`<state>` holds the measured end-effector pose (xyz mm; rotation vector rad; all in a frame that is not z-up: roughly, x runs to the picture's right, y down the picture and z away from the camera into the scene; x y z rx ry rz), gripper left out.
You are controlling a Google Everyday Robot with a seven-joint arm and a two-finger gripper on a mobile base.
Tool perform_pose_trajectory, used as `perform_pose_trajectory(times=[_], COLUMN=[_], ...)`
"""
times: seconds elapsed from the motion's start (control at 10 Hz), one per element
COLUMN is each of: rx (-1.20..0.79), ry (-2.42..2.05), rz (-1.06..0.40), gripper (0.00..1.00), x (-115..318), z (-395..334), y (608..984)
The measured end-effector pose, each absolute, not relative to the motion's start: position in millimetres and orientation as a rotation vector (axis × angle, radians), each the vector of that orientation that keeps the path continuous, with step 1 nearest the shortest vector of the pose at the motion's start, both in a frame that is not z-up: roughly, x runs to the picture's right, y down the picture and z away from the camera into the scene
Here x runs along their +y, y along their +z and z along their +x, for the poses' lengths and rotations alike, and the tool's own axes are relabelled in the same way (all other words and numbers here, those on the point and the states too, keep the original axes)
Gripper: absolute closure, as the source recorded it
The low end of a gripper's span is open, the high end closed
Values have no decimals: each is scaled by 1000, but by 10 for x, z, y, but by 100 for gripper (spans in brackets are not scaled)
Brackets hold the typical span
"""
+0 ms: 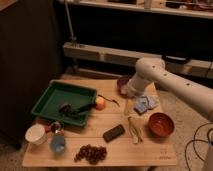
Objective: Place apple in plastic cup
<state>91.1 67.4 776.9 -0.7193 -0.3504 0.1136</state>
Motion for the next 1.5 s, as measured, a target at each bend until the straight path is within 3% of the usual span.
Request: perform_pose_trajectory(times=[0.5,1.5], rx=[-517,-593], ry=[161,210], rz=[-674,-607], gripper=[20,20], x=[557,636], z=[-42,114], y=[8139,8555])
